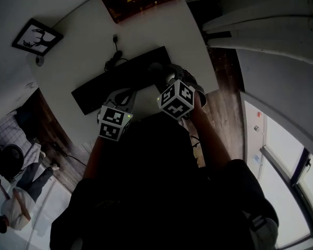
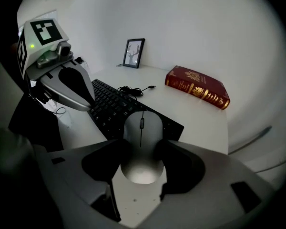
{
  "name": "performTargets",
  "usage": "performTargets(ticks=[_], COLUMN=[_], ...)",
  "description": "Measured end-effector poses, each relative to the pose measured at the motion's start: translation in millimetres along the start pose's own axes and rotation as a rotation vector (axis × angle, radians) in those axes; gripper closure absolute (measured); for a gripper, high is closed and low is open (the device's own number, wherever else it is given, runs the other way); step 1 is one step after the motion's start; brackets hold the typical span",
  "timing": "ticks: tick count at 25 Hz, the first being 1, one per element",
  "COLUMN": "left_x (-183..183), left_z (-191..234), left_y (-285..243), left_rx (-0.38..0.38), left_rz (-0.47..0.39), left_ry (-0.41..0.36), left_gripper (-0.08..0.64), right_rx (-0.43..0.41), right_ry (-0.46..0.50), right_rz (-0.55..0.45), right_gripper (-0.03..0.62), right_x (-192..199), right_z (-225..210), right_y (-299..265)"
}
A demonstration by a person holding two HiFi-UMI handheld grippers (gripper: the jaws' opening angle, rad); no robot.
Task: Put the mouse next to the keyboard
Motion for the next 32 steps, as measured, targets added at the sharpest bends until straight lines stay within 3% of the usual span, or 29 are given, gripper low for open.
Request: performTargets(ticks=[6,19,27,32], left_x=[8.4,-1.1,-11.2,-14.0], left_z=[1.1,7.4,17.0,20.7], left_y=[1.6,-3.8,-4.2,-4.9], left_rx=[-0.033,-0.047,-0.064,-0.075], left_rz=[0.036,0.034,0.027,0.027], left_ry=[0.022,0.025,0.005,0.004], left_gripper=[0.557,0.557,0.555,0.555], right_rx=[-0.008,0.080,0.091,0.091], right_ry=[-0.194,-0.569,-0.636,-0.631], right_rz=[-0.050,-0.090,-0.053,-0.033], right_gripper=[0.319,0.320,0.319,0.319], right_x=[14.2,46.9,53.9,55.5], right_z=[-24.0,-80.5,-94.8,-100.5], right_y=[1.7,4.8,-6.0,-11.4])
Point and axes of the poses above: the fingertips, and each gripper's own axes: y backward along the fingers, z to its left, x out of its underside, the point moved 4 cm from there along y, backward along the fingers, and after that the axes turned 6 degrees about y, right-handed, at the moved point
